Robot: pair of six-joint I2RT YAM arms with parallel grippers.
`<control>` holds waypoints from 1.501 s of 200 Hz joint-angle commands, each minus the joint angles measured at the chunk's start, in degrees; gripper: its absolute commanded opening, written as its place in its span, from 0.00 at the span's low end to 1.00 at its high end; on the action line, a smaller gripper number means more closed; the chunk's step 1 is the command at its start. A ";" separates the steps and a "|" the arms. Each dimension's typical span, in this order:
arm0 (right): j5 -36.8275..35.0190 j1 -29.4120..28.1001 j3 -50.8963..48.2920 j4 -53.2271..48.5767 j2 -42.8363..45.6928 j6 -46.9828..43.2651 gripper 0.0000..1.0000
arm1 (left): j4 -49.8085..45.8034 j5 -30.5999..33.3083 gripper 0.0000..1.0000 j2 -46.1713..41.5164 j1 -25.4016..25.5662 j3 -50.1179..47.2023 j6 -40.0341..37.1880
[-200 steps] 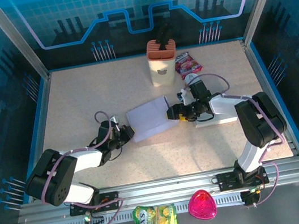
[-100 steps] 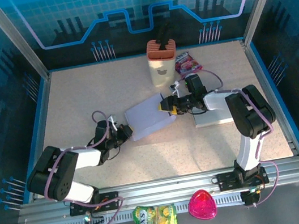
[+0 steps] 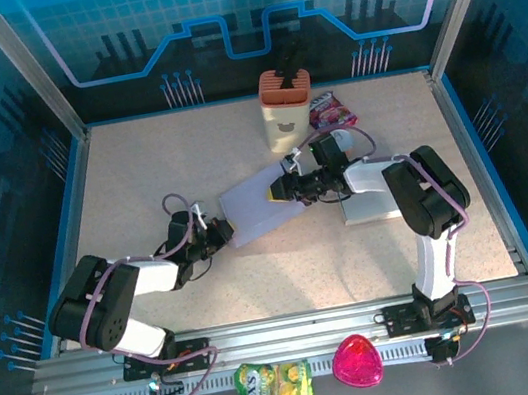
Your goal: Fold the paper box
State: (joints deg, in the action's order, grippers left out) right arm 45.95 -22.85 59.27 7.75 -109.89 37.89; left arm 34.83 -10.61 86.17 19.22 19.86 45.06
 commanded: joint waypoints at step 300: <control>7.64 7.14 -23.17 13.41 19.22 40.27 0.28 | -33.39 52.58 0.78 -7.95 41.07 19.86 -75.67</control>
State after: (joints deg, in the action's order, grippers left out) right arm 51.92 -16.05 37.67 21.45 -92.03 76.14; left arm -2.00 37.28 74.78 60.16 38.11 -24.71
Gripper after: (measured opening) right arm 0.334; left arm 0.774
